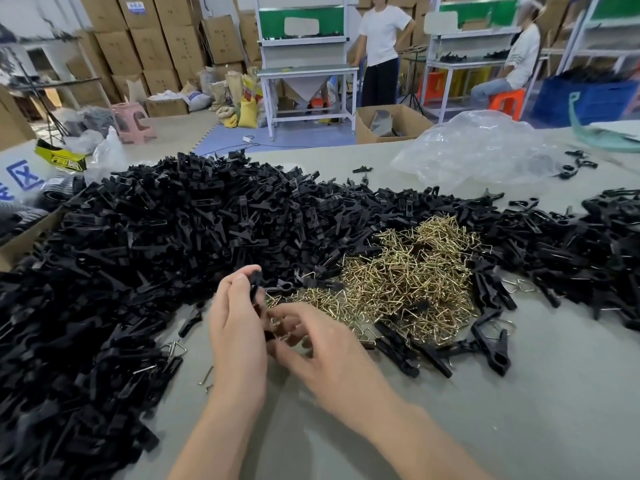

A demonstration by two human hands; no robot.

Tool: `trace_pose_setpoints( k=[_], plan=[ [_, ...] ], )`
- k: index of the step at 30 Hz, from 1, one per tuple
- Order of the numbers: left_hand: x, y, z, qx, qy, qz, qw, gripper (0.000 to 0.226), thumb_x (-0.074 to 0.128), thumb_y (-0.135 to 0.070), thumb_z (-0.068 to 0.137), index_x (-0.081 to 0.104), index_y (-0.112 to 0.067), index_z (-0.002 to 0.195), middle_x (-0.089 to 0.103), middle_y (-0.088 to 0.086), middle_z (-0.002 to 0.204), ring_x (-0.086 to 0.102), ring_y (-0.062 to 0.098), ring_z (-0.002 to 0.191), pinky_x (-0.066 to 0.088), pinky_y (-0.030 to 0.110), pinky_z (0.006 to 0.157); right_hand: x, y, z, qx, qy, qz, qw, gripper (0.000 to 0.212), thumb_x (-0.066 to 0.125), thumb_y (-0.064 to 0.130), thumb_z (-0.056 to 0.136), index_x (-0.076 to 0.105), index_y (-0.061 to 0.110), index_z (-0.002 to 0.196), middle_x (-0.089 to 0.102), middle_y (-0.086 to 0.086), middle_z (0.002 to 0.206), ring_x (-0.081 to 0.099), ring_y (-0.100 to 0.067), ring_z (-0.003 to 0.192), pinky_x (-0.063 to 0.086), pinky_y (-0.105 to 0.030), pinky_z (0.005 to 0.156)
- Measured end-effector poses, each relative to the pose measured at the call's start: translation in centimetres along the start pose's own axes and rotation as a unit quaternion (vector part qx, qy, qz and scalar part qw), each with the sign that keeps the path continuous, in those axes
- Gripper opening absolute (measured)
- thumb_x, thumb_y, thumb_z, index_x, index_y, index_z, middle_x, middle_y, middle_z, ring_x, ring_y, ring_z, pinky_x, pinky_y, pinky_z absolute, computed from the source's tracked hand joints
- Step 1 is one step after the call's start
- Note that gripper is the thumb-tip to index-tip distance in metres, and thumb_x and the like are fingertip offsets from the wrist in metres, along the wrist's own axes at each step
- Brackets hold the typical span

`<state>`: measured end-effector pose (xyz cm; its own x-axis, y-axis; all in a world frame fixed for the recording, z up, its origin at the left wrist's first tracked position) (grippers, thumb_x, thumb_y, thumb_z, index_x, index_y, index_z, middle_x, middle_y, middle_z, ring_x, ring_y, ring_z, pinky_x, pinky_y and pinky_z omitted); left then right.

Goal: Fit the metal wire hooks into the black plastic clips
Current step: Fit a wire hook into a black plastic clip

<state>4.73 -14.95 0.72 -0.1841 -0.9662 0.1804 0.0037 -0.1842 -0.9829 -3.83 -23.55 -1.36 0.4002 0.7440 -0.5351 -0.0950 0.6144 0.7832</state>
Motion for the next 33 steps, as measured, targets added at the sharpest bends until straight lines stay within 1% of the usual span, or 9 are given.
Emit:
trace_pose_setpoints(
  k=[4, 8, 13, 18, 22, 25, 27, 29, 33],
  plan=[
    [-0.3, -0.3, 0.3, 0.013, -0.036, -0.037, 0.999, 0.028, 0.042, -0.028, 0.101, 0.069, -0.031, 0.093, 0.05, -0.011, 0.064, 0.042, 0.007, 0.053, 0.036, 0.024, 0.05, 0.7, -0.3, 0.1, 0.0, -0.018, -0.014, 1.0, 0.032, 0.064, 0.032, 0.096, 0.051, 0.046, 0.122, 0.056, 0.025, 0.093, 0.057, 0.004, 0.089, 0.049, -0.018, 0.079],
    [-1.7, -1.6, 1.2, 0.101, -0.115, -0.062, 0.986, 0.025, 0.04, -0.025, 0.101, 0.064, -0.028, 0.094, 0.05, -0.016, 0.064, 0.042, 0.004, 0.055, 0.036, 0.017, 0.047, 1.4, 0.2, 0.3, 0.012, -0.032, 0.032, 0.999, 0.042, 0.059, 0.059, 0.091, 0.048, 0.048, 0.13, 0.057, 0.027, 0.106, 0.059, 0.006, 0.098, 0.05, -0.015, 0.084],
    [-0.3, -1.4, -0.9, 0.187, -0.036, 0.057, 0.98, 0.028, 0.036, -0.033, 0.105, 0.063, -0.032, 0.113, 0.056, -0.017, 0.082, 0.051, 0.004, 0.073, 0.045, 0.025, 0.066, 2.0, 1.0, 0.7, 0.054, -0.059, 0.247, 0.966, 0.026, 0.059, 0.049, 0.095, 0.064, 0.046, 0.121, 0.071, 0.02, 0.109, 0.068, -0.001, 0.101, 0.057, -0.023, 0.086],
    [1.1, -0.7, -2.0, 0.125, 0.031, 0.02, 0.991, 0.032, 0.034, -0.027, 0.11, 0.061, -0.033, 0.125, 0.063, -0.043, 0.095, 0.059, -0.023, 0.075, 0.044, 0.0, 0.059, 1.4, 1.1, 0.7, 0.078, -0.069, 0.306, 0.946, 0.027, 0.066, 0.025, 0.094, 0.068, 0.046, 0.111, 0.071, 0.015, 0.094, 0.066, 0.0, 0.081, 0.053, -0.02, 0.069],
    [0.8, -0.5, -1.3, 0.106, 0.013, 0.014, 0.994, 0.026, 0.046, -0.034, 0.106, 0.069, -0.041, 0.116, 0.072, -0.015, 0.096, 0.06, -0.004, 0.077, 0.05, 0.011, 0.07, 0.8, 1.0, 0.7, 0.076, -0.083, 0.286, 0.952, 0.009, 0.063, 0.03, 0.096, 0.069, 0.034, 0.102, 0.073, 0.01, 0.099, 0.069, -0.006, 0.092, 0.058, -0.028, 0.08],
    [0.6, -0.1, -0.6, 0.096, -0.007, 0.007, 0.995, 0.019, 0.057, -0.032, 0.101, 0.072, -0.044, 0.104, 0.063, -0.016, 0.075, 0.057, 0.001, 0.067, 0.052, 0.019, 0.059, 0.3, 0.8, 0.9, 0.112, -0.09, 0.369, 0.918, 0.011, 0.062, 0.015, 0.099, 0.068, 0.023, 0.094, 0.071, 0.004, 0.091, 0.068, -0.011, 0.087, 0.06, -0.03, 0.08],
    [0.6, 0.2, -0.6, 0.093, -0.02, 0.024, 0.995, 0.016, 0.06, -0.033, 0.099, 0.072, -0.042, 0.105, 0.066, -0.013, 0.093, 0.06, 0.005, 0.08, 0.057, 0.031, 0.075, 0.4, 0.9, 0.8, 0.131, -0.06, 0.401, 0.905, 0.009, 0.062, 0.007, 0.099, 0.066, 0.015, 0.099, 0.072, -0.003, 0.097, 0.068, -0.012, 0.091, 0.059, -0.034, 0.086],
    [0.6, 0.3, -0.8, 0.122, -0.041, 0.071, 0.989, 0.015, 0.059, -0.034, 0.099, 0.069, -0.043, 0.106, 0.063, -0.01, 0.106, 0.06, 0.0, 0.087, 0.052, 0.026, 0.085, 0.9, 0.8, 0.6, 0.145, -0.041, 0.383, 0.911, 0.015, 0.062, 0.002, 0.097, 0.066, 0.016, 0.1, 0.074, -0.002, 0.104, 0.068, -0.011, 0.097, 0.056, -0.038, 0.094],
    [0.7, 0.0, -1.0, 0.138, -0.046, 0.047, 0.988, 0.016, 0.056, -0.032, 0.102, 0.068, -0.042, 0.107, 0.067, -0.003, 0.093, 0.06, 0.001, 0.071, 0.049, 0.02, 0.067, 1.2, 0.5, 0.7, 0.172, -0.043, 0.413, 0.893, 0.028, 0.067, 0.001, 0.089, 0.067, 0.028, 0.098, 0.074, 0.005, 0.099, 0.067, -0.011, 0.088, 0.056, -0.031, 0.083]
  ],
)
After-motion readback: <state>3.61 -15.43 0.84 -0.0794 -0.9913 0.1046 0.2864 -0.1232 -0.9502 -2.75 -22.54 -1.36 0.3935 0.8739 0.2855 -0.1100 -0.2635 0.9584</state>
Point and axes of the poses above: each hand's wrist, its own z-axis towards the middle knuckle, its own x-axis out of the palm, y = z × x, the point moved 2 cm from there along z, towards the middle knuckle
